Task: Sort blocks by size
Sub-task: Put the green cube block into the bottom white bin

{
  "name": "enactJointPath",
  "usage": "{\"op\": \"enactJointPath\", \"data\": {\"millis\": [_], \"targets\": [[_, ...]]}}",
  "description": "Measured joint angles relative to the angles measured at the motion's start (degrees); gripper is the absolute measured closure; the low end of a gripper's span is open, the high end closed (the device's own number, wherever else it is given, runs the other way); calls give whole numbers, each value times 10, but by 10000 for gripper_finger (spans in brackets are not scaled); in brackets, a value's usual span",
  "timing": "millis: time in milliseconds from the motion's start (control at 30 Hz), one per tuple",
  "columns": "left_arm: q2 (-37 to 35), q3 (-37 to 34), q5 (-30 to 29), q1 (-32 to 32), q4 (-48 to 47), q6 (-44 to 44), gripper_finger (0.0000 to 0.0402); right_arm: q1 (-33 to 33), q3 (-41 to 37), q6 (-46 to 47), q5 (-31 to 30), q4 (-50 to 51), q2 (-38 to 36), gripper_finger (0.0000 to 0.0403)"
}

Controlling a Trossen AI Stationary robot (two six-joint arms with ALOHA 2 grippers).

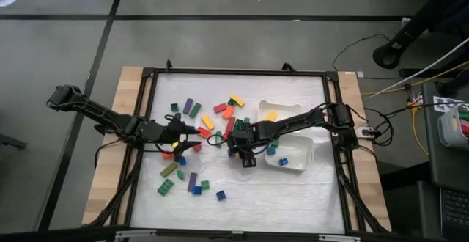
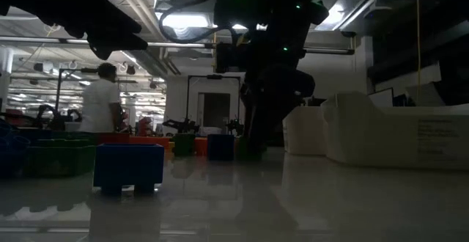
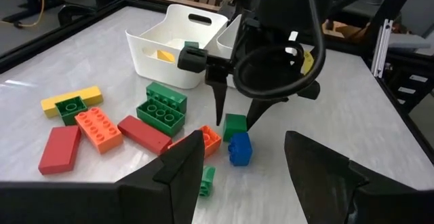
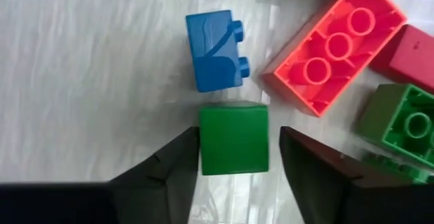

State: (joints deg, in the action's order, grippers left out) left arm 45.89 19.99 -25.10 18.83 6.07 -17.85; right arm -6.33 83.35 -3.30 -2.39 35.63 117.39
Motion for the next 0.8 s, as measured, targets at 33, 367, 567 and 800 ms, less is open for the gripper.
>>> {"op": "enactJointPath", "data": {"millis": [33,367,567,800], "targets": [[0,0,0,0,0,-2,210,0,0,0,0,1,0,226],[0,0,0,0,-22,-45,210,0,6,0,32,9,2,275],[0,0,0,-2,-43,-58,210,-1,81,4,38,113,2,251],[0,0,0,-15,-78,-74,210,-1,221,4,50,298,2,271]]}}
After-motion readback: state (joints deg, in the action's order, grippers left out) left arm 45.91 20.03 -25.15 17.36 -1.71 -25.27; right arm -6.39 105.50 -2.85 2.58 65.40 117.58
